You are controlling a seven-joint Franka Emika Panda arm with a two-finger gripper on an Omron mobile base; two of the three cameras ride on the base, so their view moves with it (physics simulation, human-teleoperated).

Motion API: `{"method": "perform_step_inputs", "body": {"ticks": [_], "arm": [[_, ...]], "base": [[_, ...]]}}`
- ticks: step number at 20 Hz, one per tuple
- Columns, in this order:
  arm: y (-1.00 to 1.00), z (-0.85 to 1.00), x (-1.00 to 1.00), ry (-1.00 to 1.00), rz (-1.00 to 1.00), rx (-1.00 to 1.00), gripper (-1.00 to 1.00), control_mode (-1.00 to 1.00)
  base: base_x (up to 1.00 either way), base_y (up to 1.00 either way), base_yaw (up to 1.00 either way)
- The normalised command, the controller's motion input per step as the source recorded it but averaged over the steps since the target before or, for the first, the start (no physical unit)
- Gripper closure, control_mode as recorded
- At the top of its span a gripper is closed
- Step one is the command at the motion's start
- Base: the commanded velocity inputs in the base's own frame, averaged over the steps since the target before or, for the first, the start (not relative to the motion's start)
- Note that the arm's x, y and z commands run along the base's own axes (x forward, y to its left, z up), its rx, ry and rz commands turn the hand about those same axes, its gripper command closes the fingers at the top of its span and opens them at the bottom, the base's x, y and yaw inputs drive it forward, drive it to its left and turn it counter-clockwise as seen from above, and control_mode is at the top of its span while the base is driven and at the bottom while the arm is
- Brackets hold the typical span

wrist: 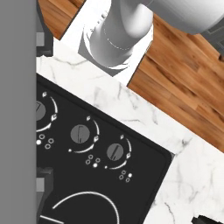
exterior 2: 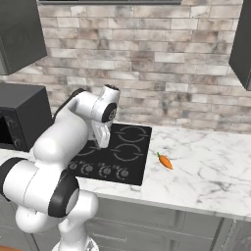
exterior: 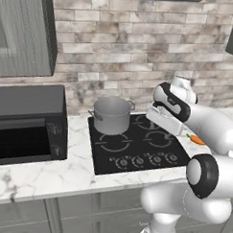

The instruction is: Turn on the burner for the pot on the stove. Wait thirty seconds for the pot to heat up. Then add the carrot to the pot.

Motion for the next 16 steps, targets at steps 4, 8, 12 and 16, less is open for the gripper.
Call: {"method": "perform_step_inputs", "body": {"ticks": [4, 8, 12, 16], "arm": [[0.00, 0.00, 0.00, 0.00, 0.00, 0.00, -1.00, -1.00], [0.00, 0.00, 0.00, 0.00, 0.00, 0.00, -1.00, -1.00], [0.00, 0.00, 0.00, 0.00, 0.00, 0.00, -1.00, -1.00], [0.00, 0.00, 0.00, 0.00, 0.00, 0.00, -1.00, -1.00]], "base": [[0.00, 0.00, 0.00], [0.00, 0.00, 0.00], [0.00, 0.00, 0.00], [0.00, 0.00, 0.00]]}}
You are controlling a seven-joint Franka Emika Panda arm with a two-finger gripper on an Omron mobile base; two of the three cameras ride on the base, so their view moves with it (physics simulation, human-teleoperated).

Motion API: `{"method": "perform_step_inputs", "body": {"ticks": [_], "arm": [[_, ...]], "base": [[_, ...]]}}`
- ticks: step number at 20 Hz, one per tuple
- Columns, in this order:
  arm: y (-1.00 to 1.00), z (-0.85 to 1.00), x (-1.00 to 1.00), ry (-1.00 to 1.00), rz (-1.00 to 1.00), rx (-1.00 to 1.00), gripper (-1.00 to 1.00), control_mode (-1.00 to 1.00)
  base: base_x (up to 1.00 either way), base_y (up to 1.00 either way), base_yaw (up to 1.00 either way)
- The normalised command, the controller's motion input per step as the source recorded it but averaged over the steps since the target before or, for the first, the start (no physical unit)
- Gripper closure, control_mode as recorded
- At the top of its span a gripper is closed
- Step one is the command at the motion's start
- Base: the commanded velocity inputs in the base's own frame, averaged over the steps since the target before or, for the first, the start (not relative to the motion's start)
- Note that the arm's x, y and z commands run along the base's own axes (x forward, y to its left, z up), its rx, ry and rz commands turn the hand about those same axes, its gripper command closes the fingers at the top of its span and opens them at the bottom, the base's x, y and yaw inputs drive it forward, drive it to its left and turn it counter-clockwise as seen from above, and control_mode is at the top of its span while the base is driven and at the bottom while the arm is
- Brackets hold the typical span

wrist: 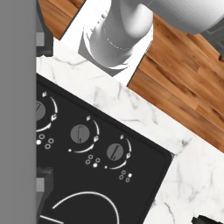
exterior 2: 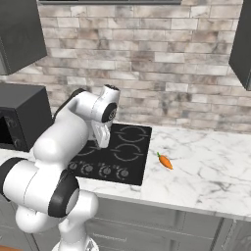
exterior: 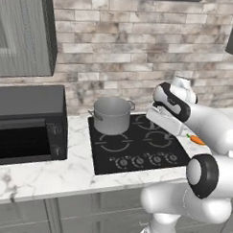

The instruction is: Turn on the burner for the pot on the stove. Wait thirty seconds for the pot to heat up. Then add the carrot to the pot.

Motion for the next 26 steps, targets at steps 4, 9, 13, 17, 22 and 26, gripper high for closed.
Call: {"method": "perform_step_inputs", "body": {"ticks": [4, 9, 13, 17, 22, 26], "arm": [[0.00, 0.00, 0.00, 0.00, 0.00, 0.00, -1.00, -1.00], [0.00, 0.00, 0.00, 0.00, 0.00, 0.00, -1.00, -1.00], [0.00, 0.00, 0.00, 0.00, 0.00, 0.00, -1.00, -1.00], [0.00, 0.00, 0.00, 0.00, 0.00, 0.00, -1.00, -1.00], [0.00, 0.00, 0.00, 0.00, 0.00, 0.00, -1.00, -1.00], [0.00, 0.00, 0.00, 0.00, 0.00, 0.00, -1.00, -1.00]], "base": [[0.00, 0.00, 0.00], [0.00, 0.00, 0.00], [0.00, 0.00, 0.00], [0.00, 0.00, 0.00], [0.00, 0.00, 0.00], [0.00, 0.00, 0.00]]}}
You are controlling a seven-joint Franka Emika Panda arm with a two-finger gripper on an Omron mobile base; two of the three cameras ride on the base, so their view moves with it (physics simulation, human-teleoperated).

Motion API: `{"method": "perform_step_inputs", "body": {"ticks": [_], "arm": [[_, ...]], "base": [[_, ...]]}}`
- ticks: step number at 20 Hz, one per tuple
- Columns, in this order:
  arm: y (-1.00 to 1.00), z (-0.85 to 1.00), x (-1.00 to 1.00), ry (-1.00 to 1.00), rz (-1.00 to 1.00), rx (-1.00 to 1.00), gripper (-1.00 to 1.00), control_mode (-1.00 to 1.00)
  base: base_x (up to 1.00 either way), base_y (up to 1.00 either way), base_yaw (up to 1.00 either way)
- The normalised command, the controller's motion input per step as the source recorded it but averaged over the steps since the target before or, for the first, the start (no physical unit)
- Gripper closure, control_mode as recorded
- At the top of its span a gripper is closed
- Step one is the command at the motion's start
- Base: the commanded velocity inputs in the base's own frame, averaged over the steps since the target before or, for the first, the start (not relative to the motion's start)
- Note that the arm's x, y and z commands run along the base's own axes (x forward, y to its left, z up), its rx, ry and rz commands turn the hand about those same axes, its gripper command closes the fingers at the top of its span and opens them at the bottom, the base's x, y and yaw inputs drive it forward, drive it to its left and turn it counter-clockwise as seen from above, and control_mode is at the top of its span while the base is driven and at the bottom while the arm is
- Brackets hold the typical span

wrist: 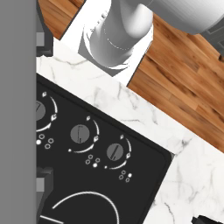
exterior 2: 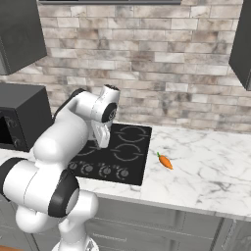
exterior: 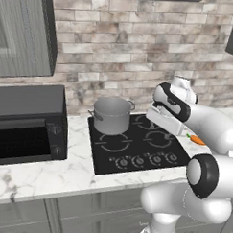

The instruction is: Turn on the burner for the pot on the stove. Wait thirty seconds for the pot to heat up. Then add the carrot to the pot.

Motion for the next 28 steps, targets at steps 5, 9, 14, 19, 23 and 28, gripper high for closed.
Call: {"method": "perform_step_inputs", "body": {"ticks": [5, 9, 14, 19, 23, 28], "arm": [[0.00, 0.00, 0.00, 0.00, 0.00, 0.00, -1.00, -1.00], [0.00, 0.00, 0.00, 0.00, 0.00, 0.00, -1.00, -1.00], [0.00, 0.00, 0.00, 0.00, 0.00, 0.00, -1.00, -1.00], [0.00, 0.00, 0.00, 0.00, 0.00, 0.00, -1.00, -1.00], [0.00, 0.00, 0.00, 0.00, 0.00, 0.00, -1.00, -1.00], [0.00, 0.00, 0.00, 0.00, 0.00, 0.00, -1.00, -1.00]], "base": [[0.00, 0.00, 0.00], [0.00, 0.00, 0.00], [0.00, 0.00, 0.00], [0.00, 0.00, 0.00], [0.00, 0.00, 0.00], [0.00, 0.00, 0.00]]}}
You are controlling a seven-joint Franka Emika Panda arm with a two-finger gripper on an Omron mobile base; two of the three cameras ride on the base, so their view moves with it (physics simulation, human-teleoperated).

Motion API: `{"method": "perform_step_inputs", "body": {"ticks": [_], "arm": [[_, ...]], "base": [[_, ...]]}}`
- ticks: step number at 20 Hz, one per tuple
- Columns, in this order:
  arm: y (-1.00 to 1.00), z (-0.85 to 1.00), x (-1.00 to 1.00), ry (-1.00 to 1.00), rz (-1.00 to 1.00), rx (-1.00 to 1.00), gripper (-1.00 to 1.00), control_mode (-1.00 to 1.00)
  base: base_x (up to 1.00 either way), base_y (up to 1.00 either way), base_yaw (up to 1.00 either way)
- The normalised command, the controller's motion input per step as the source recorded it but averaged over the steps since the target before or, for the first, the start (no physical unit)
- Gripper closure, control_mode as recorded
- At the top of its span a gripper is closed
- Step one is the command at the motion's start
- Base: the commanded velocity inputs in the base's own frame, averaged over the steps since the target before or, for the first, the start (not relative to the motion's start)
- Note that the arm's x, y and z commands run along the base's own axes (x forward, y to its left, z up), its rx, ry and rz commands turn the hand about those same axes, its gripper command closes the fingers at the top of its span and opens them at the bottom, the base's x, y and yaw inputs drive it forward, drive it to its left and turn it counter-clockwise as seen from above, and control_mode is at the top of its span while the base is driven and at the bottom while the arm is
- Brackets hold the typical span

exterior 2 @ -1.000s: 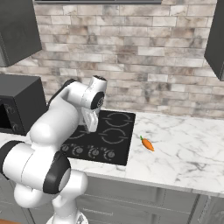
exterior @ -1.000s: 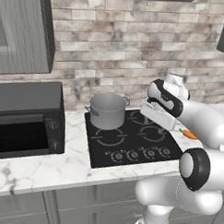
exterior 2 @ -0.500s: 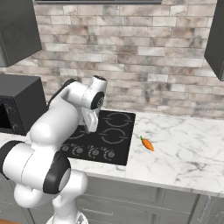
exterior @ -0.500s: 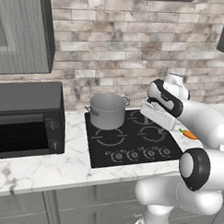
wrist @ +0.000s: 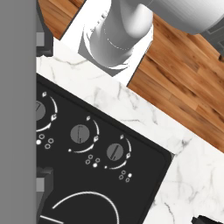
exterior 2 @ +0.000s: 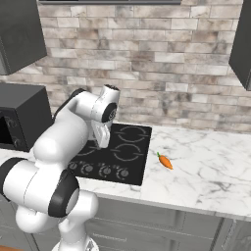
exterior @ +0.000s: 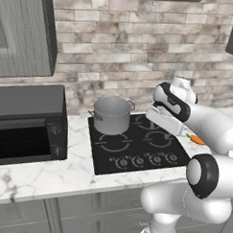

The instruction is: Turn on the burner for the pot on the stove. Wait thirty seconds for the pot to heat up. Then add the carrot to the pot.

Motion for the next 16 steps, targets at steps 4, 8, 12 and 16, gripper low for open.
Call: {"method": "perform_step_inputs", "body": {"ticks": [4, 8, 12, 16], "arm": [[0.00, 0.00, 0.00, 0.00, 0.00, 0.00, -1.00, -1.00], [0.00, 0.00, 0.00, 0.00, 0.00, 0.00, -1.00, -1.00], [0.00, 0.00, 0.00, 0.00, 0.00, 0.00, -1.00, -1.00], [0.00, 0.00, 0.00, 0.00, 0.00, 0.00, -1.00, -1.00]], "base": [[0.00, 0.00, 0.00], [0.00, 0.00, 0.00], [0.00, 0.00, 0.00], [0.00, 0.00, 0.00]]}}
